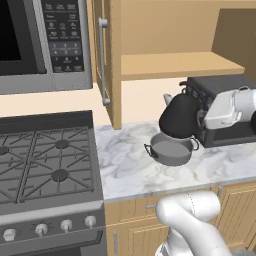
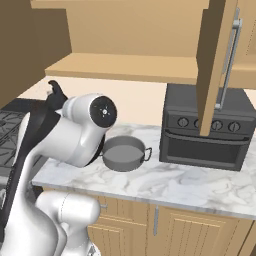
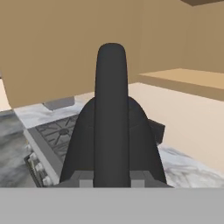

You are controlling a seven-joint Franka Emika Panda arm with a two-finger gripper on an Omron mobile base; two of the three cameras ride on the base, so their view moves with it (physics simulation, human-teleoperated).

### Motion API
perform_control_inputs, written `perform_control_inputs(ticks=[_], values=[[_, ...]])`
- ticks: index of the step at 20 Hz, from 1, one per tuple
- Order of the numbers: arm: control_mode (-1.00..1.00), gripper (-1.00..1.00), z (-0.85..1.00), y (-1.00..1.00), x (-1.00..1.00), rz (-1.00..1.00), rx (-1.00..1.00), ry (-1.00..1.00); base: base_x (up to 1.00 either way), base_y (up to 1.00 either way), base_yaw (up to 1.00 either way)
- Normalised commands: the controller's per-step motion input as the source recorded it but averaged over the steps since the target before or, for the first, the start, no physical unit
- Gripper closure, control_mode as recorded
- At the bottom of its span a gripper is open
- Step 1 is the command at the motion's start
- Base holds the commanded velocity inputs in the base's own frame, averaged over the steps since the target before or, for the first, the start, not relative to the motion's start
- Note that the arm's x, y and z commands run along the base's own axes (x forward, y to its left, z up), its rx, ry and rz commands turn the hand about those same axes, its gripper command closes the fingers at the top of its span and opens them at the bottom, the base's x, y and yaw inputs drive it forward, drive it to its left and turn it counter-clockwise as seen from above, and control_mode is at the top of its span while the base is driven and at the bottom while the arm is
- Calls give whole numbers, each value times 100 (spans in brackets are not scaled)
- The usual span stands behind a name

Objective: Pick the kettle from the cabinet and place it on a stove burner. Then pick the pot from the counter and place it on another stove burner. Finally, turn both burners on.

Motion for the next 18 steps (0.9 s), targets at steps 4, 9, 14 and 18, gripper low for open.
perform_control_inputs(ticks=[4,9,14,18], values=[[-100,100,-6,0,-29,0,0,0,0,0,0],[-100,100,-12,2,-26,0,0,0,0,0,0],[100,100,-2,1,-6,0,0,0,-36,3,0],[100,100,0,0,0,0,0,0,-60,14,0]])
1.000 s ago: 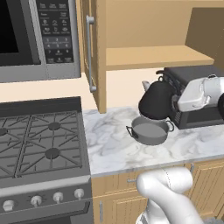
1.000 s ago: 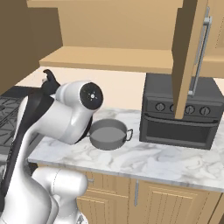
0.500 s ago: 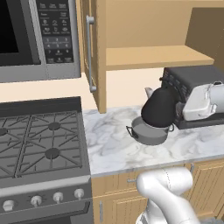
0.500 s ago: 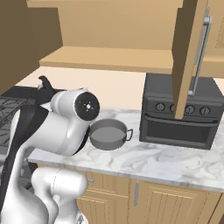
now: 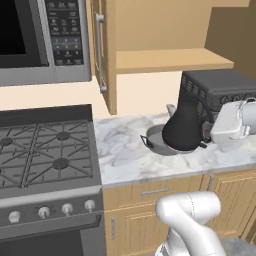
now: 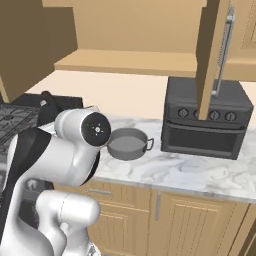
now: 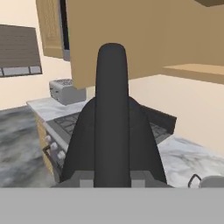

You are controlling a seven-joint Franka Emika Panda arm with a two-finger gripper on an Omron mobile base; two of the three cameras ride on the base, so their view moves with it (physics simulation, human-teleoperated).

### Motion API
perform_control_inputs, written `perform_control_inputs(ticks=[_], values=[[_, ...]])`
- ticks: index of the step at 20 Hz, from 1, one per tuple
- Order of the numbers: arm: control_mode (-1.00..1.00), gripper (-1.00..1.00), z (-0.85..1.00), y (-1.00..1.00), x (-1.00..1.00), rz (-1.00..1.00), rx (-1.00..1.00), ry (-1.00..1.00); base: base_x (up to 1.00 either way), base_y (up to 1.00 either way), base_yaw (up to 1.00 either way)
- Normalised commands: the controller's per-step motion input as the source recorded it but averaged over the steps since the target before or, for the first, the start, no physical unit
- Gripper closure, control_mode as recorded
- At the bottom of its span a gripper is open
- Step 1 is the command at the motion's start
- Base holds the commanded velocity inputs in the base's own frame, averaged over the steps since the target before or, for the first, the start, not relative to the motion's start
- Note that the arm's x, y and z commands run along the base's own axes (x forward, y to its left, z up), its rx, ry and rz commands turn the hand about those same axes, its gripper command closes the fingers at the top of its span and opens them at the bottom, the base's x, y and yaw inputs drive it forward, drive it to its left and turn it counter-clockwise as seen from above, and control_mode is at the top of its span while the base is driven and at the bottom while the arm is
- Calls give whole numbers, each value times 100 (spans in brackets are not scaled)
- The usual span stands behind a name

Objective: Pick the kettle from the cabinet and place it on a stove burner. Then pick the pot from the counter and place it on another stove burner. Finally, turn both burners on.

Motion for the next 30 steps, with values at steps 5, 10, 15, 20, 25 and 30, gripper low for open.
perform_control_inputs(ticks=[5,10,15,20,25,30], values=[[100,100,0,0,0,0,0,0,-53,25,0],[100,100,0,0,0,0,0,0,-47,31,0],[100,100,0,0,0,0,0,0,-42,39,0],[100,100,0,0,0,0,0,0,-41,48,0],[100,100,0,0,0,0,0,0,-31,60,0],[100,100,0,0,0,0,0,0,-22,65,-1]])
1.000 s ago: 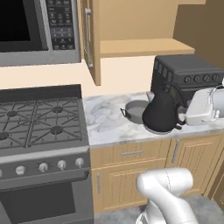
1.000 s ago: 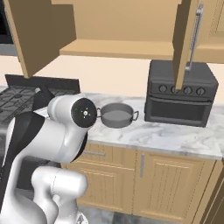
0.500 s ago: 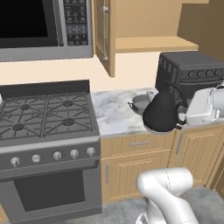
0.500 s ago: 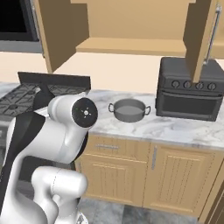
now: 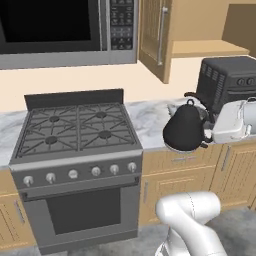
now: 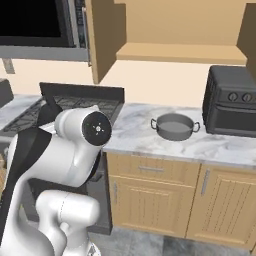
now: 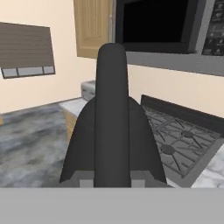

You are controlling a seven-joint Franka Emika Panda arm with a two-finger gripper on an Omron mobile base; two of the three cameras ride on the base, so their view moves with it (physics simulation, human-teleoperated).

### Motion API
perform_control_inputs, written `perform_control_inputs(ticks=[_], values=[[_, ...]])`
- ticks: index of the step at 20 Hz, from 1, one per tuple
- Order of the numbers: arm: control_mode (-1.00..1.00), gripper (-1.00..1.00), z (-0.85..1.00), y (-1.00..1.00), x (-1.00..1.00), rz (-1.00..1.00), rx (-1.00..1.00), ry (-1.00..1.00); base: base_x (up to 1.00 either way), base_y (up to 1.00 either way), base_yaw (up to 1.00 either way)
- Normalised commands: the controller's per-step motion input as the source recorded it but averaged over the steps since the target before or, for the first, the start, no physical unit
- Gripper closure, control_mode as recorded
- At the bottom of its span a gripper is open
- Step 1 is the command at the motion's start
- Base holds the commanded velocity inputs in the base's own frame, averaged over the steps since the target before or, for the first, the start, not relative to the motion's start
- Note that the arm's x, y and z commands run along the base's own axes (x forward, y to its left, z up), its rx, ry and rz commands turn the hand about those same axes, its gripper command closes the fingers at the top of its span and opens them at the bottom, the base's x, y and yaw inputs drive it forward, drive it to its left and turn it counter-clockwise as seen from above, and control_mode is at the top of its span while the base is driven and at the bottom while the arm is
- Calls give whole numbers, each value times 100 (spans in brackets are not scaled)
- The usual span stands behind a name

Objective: Pick the kettle from the cabinet and place it on a stove burner. Then pick the pot from the counter and place it on another stove burner. Finally, turn both burners on.

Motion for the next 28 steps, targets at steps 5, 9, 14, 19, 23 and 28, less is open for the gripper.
perform_control_inputs(ticks=[5,9,14,19,23,28], values=[[100,100,0,0,0,0,0,0,-10,68,-3],[100,100,0,0,0,0,0,0,0,68,-5],[100,100,0,0,0,0,0,0,0,67,-8],[100,100,0,0,0,0,0,0,2,63,-12],[100,100,0,0,0,0,0,0,11,59,-15],[100,100,0,0,0,0,0,0,15,49,-16]])
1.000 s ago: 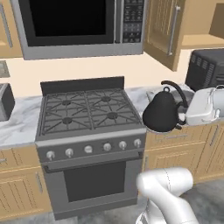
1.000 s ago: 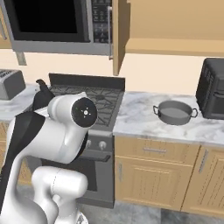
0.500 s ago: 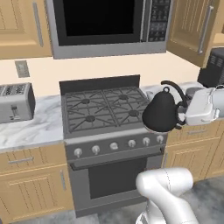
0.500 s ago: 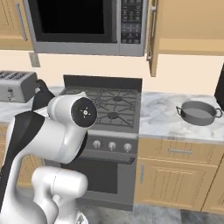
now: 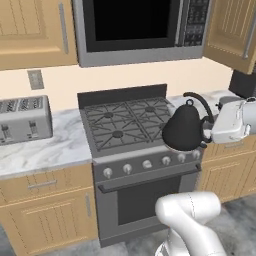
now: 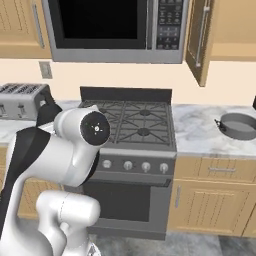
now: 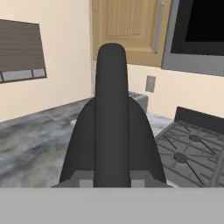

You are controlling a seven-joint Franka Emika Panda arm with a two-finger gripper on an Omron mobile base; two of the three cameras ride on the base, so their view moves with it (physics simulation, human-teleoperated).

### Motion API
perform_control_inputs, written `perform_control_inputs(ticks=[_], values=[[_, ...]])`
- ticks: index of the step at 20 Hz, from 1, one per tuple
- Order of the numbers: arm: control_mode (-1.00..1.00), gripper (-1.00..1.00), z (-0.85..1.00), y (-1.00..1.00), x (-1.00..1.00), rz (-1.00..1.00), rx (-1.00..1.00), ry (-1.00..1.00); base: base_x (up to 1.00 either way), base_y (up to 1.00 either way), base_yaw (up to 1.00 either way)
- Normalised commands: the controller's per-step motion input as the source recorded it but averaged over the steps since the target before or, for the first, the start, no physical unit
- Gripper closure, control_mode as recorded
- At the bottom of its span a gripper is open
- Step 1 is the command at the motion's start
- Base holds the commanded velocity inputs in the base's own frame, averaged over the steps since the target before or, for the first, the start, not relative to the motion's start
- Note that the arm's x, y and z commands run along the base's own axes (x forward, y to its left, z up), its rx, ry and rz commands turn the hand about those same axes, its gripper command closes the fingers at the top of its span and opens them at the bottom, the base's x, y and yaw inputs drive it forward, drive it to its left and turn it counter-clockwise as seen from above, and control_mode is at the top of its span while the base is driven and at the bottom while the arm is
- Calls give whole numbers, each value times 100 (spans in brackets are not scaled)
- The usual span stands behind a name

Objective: Pick the kettle from the cabinet and place it on a stove burner. Then pick the pot from the counter and place it on another stove burner. Finally, turn both burners on.

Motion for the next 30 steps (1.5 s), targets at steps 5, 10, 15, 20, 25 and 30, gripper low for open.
perform_control_inputs(ticks=[5,10,15,20,25,30], values=[[100,100,0,0,0,0,0,0,21,37,-15],[100,100,0,0,0,0,0,0,31,19,-11],[100,100,0,0,0,0,0,0,33,15,-8],[100,100,0,0,0,0,0,0,38,15,-7],[100,100,0,0,0,0,0,0,40,12,-6],[100,100,0,0,0,0,0,0,37,10,-5]])
